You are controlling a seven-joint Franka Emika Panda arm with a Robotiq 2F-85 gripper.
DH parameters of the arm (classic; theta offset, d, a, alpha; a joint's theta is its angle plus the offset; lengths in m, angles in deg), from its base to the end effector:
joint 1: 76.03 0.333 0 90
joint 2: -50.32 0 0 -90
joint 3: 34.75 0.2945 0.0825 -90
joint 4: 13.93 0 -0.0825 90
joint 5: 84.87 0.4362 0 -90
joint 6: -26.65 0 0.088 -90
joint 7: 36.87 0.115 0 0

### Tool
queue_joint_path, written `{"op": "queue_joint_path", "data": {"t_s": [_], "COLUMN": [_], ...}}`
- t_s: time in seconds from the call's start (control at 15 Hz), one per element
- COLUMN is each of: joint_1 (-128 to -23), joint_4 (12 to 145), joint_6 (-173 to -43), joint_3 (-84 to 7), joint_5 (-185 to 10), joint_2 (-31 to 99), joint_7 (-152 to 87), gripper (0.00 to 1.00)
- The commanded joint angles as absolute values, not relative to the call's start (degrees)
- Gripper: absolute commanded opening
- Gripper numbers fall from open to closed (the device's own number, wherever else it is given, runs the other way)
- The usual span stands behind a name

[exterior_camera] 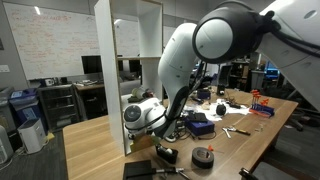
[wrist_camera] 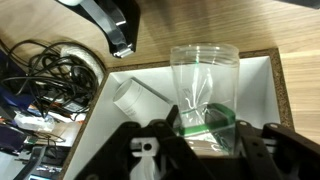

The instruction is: Pick up the plastic cup from the table and put it in the bottom compartment of the cabinet.

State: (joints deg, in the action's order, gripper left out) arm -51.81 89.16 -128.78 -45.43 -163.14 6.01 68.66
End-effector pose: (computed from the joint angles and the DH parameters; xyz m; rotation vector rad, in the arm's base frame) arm 0.6277 0.1812 0.0516 2.6562 -0.3757 0.9186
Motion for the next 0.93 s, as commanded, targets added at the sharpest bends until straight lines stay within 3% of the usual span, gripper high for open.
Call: {"op": "queue_joint_path", "data": {"t_s": [0.0, 0.33, 0.87], "joint_1": [-48.98, -53.74, -57.48], "joint_4": [78.65, 69.91, 60.47], "joint_6": [-125.12, -116.45, -110.59], "joint_3": [-48.03, -41.75, -39.06], "joint_5": [-167.71, -170.06, -173.21], "joint_2": [-2.56, -8.18, -12.68], "joint_7": [74.65, 72.84, 72.18], "gripper": [0.14, 0.13, 0.13]}}
